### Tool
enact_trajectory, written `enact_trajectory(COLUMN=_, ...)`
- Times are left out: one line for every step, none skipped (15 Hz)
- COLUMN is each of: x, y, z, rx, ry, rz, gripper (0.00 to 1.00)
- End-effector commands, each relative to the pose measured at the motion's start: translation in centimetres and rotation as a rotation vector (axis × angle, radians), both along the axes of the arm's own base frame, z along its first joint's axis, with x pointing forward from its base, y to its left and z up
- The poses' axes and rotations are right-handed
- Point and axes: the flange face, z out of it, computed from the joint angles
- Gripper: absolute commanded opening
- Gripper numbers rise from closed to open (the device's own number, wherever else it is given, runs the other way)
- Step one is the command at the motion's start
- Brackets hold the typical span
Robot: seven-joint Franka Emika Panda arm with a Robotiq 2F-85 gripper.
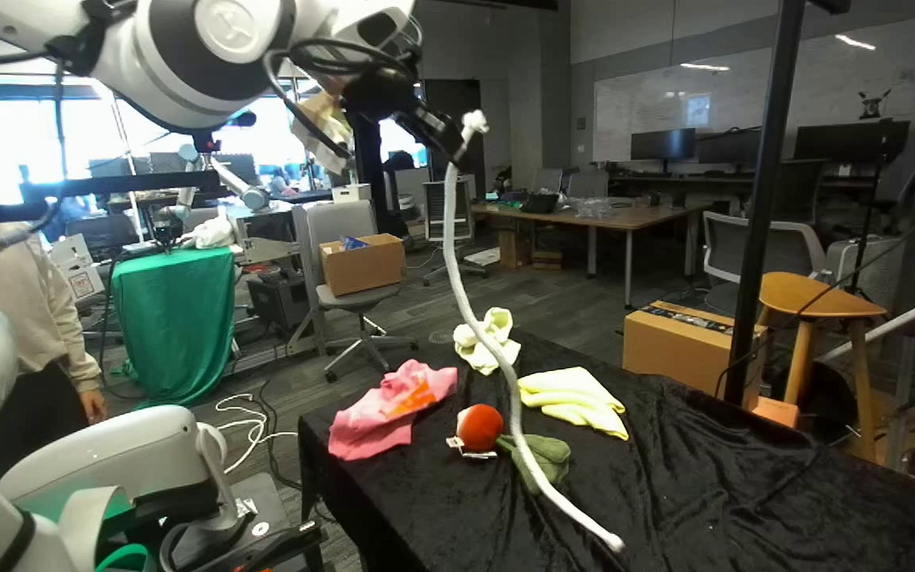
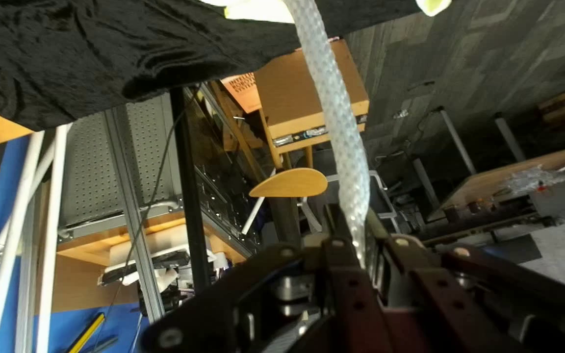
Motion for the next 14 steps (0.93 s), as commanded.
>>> enact_trajectory(x=-6.1, y=4.1, z=4.5, rx=0.038, ry=-0.080, rz=0.003, gripper=0.09)
enact_trajectory(x=-7.9, y=5.3, z=5.4, rx=0.047, ry=-0.096, rz=0.003, gripper=0.09)
enact_trajectory(x=-9.9, y=6.4, z=5.7, rx=0.053, ry=-0.109, rz=0.005, gripper=0.09)
enact_trajectory(x=-11.8, y=7.7, z=6.5, rx=0.054, ry=-0.111, rz=0.012, gripper=0.09)
enact_trajectory(x=-13.7, y=9.0, z=6.9, rx=0.053, ry=-0.113, rz=0.018, gripper=0.09)
enact_trajectory(x=-15.8, y=10.3, z=7.5, rx=0.052, ry=-0.110, rz=0.026, gripper=0.09)
enact_trajectory(x=-17.7, y=11.9, z=7.9, rx=0.042, ry=-0.106, rz=0.028, gripper=0.09)
enact_trajectory(x=-8.6, y=8.2, z=8.9, rx=0.041, ry=-0.095, rz=0.027, gripper=0.09)
enact_trajectory(x=-8.9, y=8.6, z=7.9, rx=0.037, ry=-0.100, rz=0.031, gripper=0.09)
enact_trajectory(x=-8.0, y=8.0, z=7.9, rx=0.041, ry=-0.098, rz=0.018, gripper=0.09)
enact_trajectory(x=-6.4, y=6.8, z=7.7, rx=0.047, ry=-0.080, rz=0.010, gripper=0.09)
enact_trajectory(x=-4.3, y=6.0, z=6.7, rx=0.041, ry=-0.065, rz=-0.005, gripper=0.09)
enact_trajectory(x=-2.2, y=4.8, z=5.9, rx=0.044, ry=-0.040, rz=-0.013, gripper=0.09)
enact_trajectory(x=-0.2, y=3.8, z=5.3, rx=0.046, ry=-0.019, rz=-0.016, gripper=0.09)
